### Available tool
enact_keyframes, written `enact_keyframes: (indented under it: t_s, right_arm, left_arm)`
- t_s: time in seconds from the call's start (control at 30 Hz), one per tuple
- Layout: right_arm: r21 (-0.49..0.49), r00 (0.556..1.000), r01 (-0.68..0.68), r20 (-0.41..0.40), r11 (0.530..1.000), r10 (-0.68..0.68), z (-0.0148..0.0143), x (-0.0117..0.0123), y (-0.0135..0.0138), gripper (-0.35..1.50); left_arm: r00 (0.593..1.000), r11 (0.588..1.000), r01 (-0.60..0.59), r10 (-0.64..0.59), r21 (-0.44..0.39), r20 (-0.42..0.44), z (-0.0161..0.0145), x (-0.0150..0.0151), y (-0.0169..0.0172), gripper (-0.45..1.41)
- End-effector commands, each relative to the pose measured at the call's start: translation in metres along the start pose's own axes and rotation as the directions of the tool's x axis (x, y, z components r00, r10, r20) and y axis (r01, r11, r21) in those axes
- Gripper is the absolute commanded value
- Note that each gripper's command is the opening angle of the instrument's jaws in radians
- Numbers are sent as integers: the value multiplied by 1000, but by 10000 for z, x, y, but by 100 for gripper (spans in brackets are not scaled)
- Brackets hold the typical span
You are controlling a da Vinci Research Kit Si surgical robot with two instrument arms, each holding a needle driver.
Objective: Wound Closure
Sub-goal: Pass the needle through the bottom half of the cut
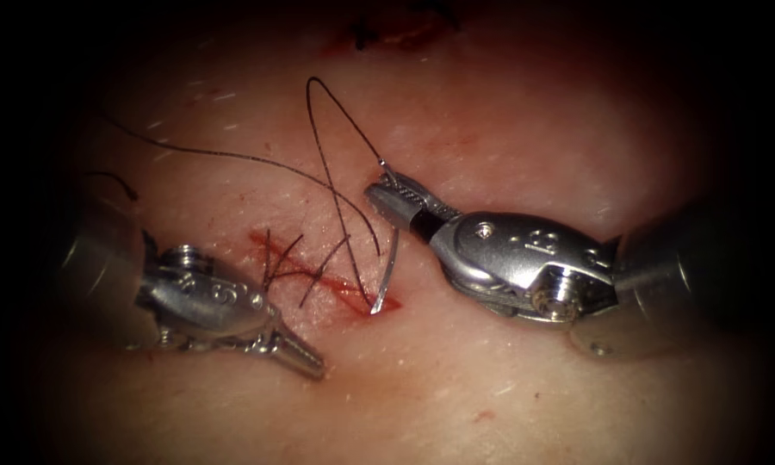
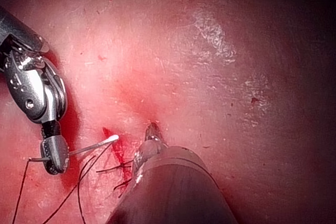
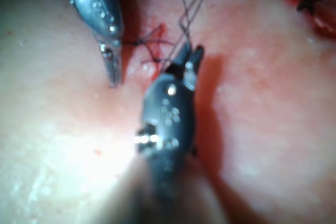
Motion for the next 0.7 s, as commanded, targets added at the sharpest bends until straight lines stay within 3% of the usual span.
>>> enact_keyframes:
  t_s: [0.03,0.17,0.27,0.7]
  right_arm:
    - [-14,999,-4,35,1000,5,2,-5,-14,-35]
    - [-39,991,4,135,999,2,4,-5,-17,-35]
    - [-42,983,-83,162,996,89,8,-4,-21,-35]
    - [-93,973,-186,121,978,196,10,6,-18,-35]
  left_arm:
    - [1000,1000,4,-4,-6,-3,16,-1,13,-45]
    - [1000,1000,4,-4,-6,-13,18,-1,19,-45]
    - [1000,1000,2,-2,-3,-18,20,0,21,-45]
    - [1000,1000,-1,1,4,-19,24,-1,21,-45]
